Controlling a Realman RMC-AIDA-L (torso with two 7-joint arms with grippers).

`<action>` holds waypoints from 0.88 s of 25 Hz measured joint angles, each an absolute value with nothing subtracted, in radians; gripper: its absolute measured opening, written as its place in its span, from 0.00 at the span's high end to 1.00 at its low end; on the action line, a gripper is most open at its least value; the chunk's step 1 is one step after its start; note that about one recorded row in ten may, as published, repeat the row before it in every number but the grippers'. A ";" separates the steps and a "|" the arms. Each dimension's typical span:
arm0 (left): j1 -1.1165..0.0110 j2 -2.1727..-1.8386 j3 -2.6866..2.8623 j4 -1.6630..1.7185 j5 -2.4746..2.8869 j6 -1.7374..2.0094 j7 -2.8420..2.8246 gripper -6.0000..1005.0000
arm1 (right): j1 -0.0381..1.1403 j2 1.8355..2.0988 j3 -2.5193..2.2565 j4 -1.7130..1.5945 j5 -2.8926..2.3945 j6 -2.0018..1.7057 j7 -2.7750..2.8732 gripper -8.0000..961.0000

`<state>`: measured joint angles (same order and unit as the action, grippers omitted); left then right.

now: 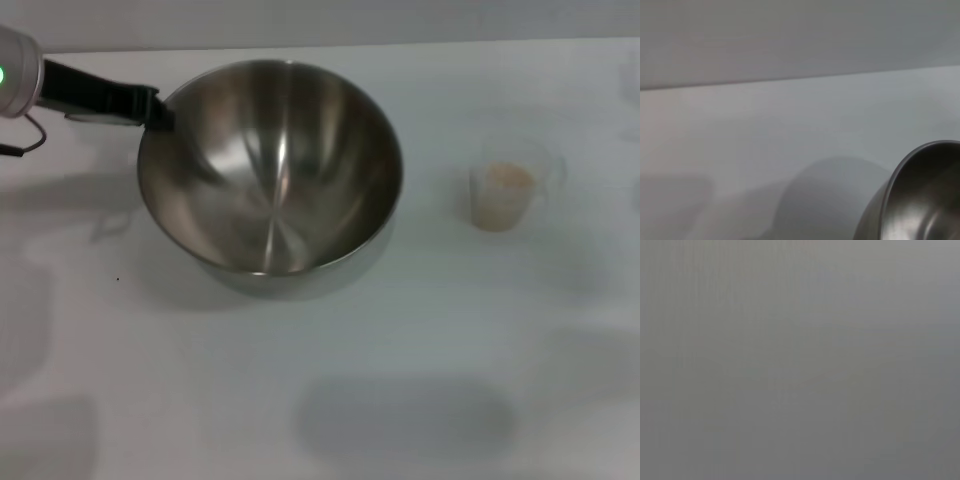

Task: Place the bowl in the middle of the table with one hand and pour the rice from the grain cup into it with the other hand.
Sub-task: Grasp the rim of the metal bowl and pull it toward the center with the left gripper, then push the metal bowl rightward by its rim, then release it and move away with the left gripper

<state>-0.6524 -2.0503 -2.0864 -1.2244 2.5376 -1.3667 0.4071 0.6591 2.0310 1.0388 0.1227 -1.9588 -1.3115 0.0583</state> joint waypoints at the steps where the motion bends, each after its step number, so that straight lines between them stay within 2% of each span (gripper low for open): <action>1: -0.684 -2.049 -2.135 -1.203 2.489 -1.393 0.440 0.95 | 0.660 2.031 1.038 0.123 -1.959 -1.311 0.058 0.30; 22: -0.841 -2.066 -2.038 -1.018 2.435 -1.304 0.463 0.95 | 0.665 2.031 1.031 0.129 -1.959 -1.310 0.058 0.30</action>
